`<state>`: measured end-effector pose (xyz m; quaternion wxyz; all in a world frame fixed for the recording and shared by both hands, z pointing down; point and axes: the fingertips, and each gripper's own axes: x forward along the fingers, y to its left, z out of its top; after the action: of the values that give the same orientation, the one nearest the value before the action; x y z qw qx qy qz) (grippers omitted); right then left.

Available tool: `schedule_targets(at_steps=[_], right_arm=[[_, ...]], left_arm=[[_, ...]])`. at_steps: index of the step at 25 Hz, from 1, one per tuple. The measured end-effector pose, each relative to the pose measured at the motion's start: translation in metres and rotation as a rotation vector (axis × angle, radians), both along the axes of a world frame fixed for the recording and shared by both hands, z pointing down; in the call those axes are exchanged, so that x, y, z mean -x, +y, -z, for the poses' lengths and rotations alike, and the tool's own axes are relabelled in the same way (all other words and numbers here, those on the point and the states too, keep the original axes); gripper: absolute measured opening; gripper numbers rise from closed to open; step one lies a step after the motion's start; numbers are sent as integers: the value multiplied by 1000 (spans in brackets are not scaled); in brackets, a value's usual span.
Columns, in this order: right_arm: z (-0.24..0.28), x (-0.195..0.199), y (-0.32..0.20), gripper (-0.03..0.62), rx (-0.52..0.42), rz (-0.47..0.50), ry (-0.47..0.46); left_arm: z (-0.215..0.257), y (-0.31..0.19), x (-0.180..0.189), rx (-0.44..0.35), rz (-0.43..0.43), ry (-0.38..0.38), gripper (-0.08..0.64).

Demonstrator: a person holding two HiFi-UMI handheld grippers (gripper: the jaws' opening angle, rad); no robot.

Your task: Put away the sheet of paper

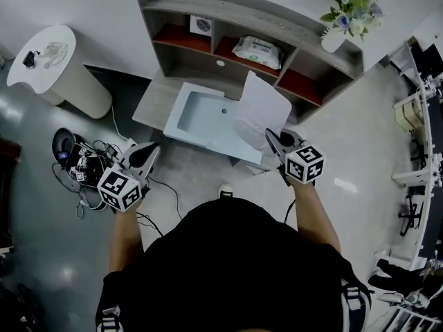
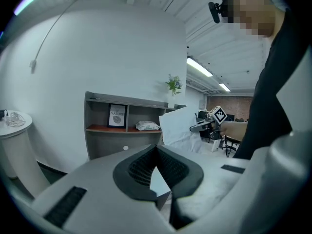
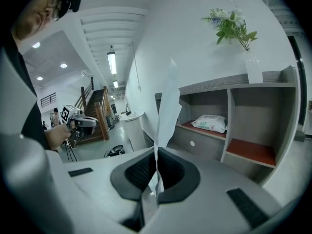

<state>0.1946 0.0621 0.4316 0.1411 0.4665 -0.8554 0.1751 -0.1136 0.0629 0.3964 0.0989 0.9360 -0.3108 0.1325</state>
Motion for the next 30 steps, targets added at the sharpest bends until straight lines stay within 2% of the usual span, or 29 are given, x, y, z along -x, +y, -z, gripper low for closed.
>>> schedule_targets(at_steps=[10, 30], right_arm=[[-6, -12, -34, 14, 12, 37, -6], [-21, -41, -82, 14, 37, 140, -53]], left_arm=[[0, -24, -22, -4, 19, 3, 20], [12, -58, -77, -23, 54, -58, 20]])
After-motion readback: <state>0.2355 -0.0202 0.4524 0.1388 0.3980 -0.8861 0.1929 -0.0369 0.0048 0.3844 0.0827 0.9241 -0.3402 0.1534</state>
